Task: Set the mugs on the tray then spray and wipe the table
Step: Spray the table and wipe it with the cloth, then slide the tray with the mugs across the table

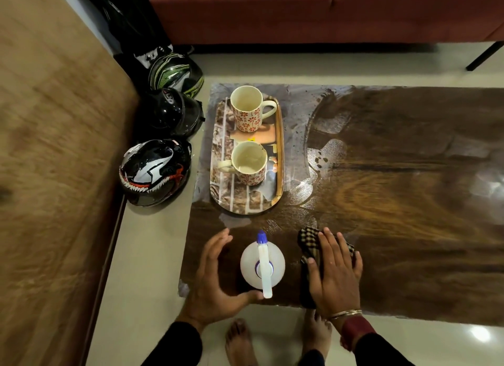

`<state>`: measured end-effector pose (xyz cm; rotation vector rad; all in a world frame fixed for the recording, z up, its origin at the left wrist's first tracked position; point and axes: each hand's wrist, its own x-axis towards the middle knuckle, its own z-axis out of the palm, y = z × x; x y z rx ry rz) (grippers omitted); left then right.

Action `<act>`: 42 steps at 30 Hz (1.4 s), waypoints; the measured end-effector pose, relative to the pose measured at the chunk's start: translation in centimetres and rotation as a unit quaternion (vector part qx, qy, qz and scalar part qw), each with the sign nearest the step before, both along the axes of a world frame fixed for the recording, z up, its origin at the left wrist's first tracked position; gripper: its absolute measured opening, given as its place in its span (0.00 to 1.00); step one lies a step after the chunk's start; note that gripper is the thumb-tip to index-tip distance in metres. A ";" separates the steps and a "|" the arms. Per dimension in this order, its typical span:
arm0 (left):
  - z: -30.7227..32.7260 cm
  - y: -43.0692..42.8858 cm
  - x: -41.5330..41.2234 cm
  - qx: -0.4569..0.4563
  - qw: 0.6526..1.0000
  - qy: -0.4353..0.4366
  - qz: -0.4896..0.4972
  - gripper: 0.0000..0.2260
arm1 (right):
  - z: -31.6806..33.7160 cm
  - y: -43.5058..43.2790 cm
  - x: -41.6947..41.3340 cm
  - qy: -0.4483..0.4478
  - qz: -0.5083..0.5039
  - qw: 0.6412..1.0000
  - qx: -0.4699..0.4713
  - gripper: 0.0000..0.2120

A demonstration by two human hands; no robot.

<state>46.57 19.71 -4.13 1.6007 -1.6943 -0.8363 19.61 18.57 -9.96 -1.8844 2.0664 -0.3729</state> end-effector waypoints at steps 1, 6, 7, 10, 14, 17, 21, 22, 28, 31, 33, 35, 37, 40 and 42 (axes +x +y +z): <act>-0.2 0.2 1.7 0.013 1.000 -0.010 -0.004 0.55 | 0.5 -0.2 -0.3 -0.013 0.001 1.000 -0.006 0.29; -0.2 -2.1 7.4 0.046 0.998 -0.043 0.031 0.48 | 2.9 -5.6 -0.7 -0.069 -0.006 0.995 -0.079 0.24; -0.1 -3.4 7.6 0.037 0.997 -0.048 0.049 0.44 | 3.2 -7.5 -0.5 -0.085 -0.012 0.992 -0.091 0.22; -0.3 -8.9 6.5 -0.010 0.985 -0.037 0.168 0.23 | 3.6 -14.7 0.3 -0.162 -0.031 0.986 -0.032 0.14; 0.4 -17.0 4.0 0.021 0.941 0.009 0.337 0.06 | 3.3 -23.3 1.8 -0.245 -0.065 0.965 0.070 0.09; -0.6 -21.4 3.2 0.073 0.947 -0.035 0.311 0.07 | 2.2 -28.2 2.9 -0.268 -0.073 0.952 0.132 0.11; -1.0 -24.1 2.7 0.128 0.939 -0.043 0.318 0.10 | -1.3 -31.5 4.2 -0.286 -0.065 0.939 0.179 0.15; -1.2 -24.4 2.8 0.124 0.937 -0.045 0.322 0.10 | -1.9 -31.9 4.4 -0.281 -0.064 0.939 0.187 0.13; -2.0 -24.3 4.3 0.144 0.932 -0.063 0.326 0.08 | 0.6 -32.1 5.4 -0.233 -0.042 0.951 0.198 0.06; -2.2 -24.5 4.6 0.162 0.941 -0.064 0.291 0.10 | 0.5 -31.8 5.9 -0.234 -0.037 0.948 0.212 0.07; -2.2 -24.7 4.7 0.166 0.944 -0.085 0.271 0.10 | -0.1 -31.8 5.9 -0.235 -0.043 0.948 0.210 0.07; -1.9 -24.9 4.5 0.171 0.944 -0.097 0.265 0.09 | 0.2 -31.8 6.1 -0.225 -0.040 0.951 0.208 0.06; -1.9 -25.1 4.2 0.180 0.943 -0.099 0.263 0.08 | 1.0 -31.7 6.3 -0.206 -0.027 0.958 0.200 0.06; -1.6 -25.4 4.1 0.176 0.943 -0.112 0.259 0.07 | 1.1 -31.9 6.3 -0.178 -0.025 0.965 0.189 0.06; -1.4 -25.6 4.1 0.172 0.945 -0.117 0.251 0.08 | 1.0 -32.1 6.0 -0.176 -0.028 0.966 0.186 0.04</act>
